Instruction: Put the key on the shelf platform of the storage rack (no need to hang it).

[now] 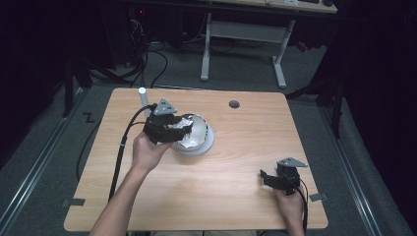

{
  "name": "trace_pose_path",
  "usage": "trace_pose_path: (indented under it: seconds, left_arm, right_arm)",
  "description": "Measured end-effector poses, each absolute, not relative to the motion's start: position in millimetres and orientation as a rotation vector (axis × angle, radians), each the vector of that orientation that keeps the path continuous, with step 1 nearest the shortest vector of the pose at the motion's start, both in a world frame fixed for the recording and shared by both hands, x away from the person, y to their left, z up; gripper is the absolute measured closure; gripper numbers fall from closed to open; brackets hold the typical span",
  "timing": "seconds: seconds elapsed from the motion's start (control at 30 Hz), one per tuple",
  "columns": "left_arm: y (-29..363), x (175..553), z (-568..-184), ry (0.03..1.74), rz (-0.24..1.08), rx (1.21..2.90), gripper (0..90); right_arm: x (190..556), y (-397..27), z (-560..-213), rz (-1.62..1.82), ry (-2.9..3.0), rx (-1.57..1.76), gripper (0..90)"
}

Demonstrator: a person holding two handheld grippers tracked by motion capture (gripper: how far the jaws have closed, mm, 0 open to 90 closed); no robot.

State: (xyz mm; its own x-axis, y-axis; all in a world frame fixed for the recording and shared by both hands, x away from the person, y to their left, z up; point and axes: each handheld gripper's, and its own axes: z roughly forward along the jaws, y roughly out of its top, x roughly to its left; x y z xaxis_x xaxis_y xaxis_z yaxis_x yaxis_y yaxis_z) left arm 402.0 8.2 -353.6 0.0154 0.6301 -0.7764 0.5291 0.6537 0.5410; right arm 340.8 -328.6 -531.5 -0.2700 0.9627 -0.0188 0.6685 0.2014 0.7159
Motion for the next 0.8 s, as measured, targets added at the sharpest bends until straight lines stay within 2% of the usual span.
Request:
trace_pose_path:
  seconds: [0.8]
  left_arm:
    - [-7,429,-397,1.697,0.141,0.986,51.0]
  right_arm:
    - [341,-329,-532,0.833,2.014,1.515,23.4]
